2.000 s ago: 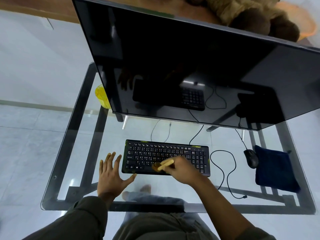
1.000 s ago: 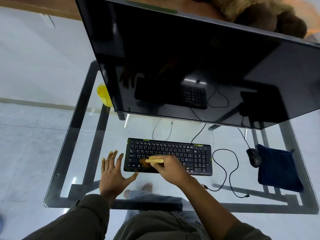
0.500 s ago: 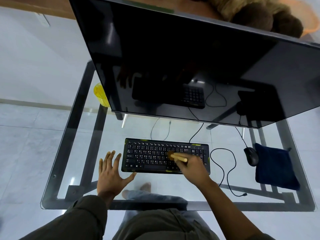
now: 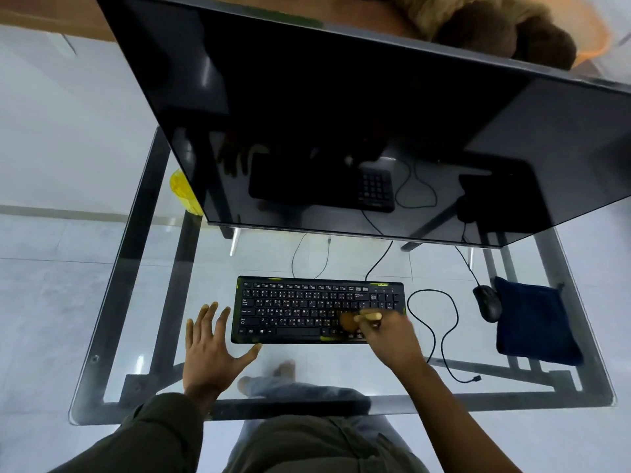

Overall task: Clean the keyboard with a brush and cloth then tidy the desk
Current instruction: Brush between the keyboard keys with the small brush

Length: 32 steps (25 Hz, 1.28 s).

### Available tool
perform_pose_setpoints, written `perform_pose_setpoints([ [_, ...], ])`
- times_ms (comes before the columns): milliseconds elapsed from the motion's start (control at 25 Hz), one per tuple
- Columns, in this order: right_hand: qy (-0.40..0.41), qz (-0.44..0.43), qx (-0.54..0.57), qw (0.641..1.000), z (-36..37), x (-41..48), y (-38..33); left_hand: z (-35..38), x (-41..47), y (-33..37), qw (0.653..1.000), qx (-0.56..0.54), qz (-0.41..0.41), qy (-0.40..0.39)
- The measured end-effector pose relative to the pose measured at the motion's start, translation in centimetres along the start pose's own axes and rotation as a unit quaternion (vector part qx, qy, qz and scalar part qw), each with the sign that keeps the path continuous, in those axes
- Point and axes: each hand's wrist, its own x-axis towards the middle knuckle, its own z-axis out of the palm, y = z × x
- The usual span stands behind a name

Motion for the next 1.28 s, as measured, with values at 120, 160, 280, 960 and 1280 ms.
perform_pose_setpoints([
  [120, 0.006, -0.014, 0.009, 1.0, -0.3, 0.1, -0.1, 0.0, 0.0, -0.1, 1.0, 0.002, -0.001, -0.001],
  [160, -0.05, -0.038, 0.045, 0.997, -0.2, -0.1, -0.5, 0.0, 0.0, 0.0, 1.0, 0.001, 0.0, -0.002],
  [280, -0.069, -0.049, 0.075, 0.994, 0.2, -0.1, -1.2, -0.1, 0.0, 0.1, 1.0, 0.002, 0.002, -0.003],
  [960, -0.09, -0.084, 0.081, 0.989, -0.5, 3.3, -4.0, 0.1, 0.1, -0.1, 1.0, 0.015, -0.003, -0.023],
  [1280, -0.172, -0.106, 0.051, 0.978, -0.1, 3.4, -5.7, 0.1, 0.1, -0.3, 0.999, 0.013, -0.006, -0.029],
])
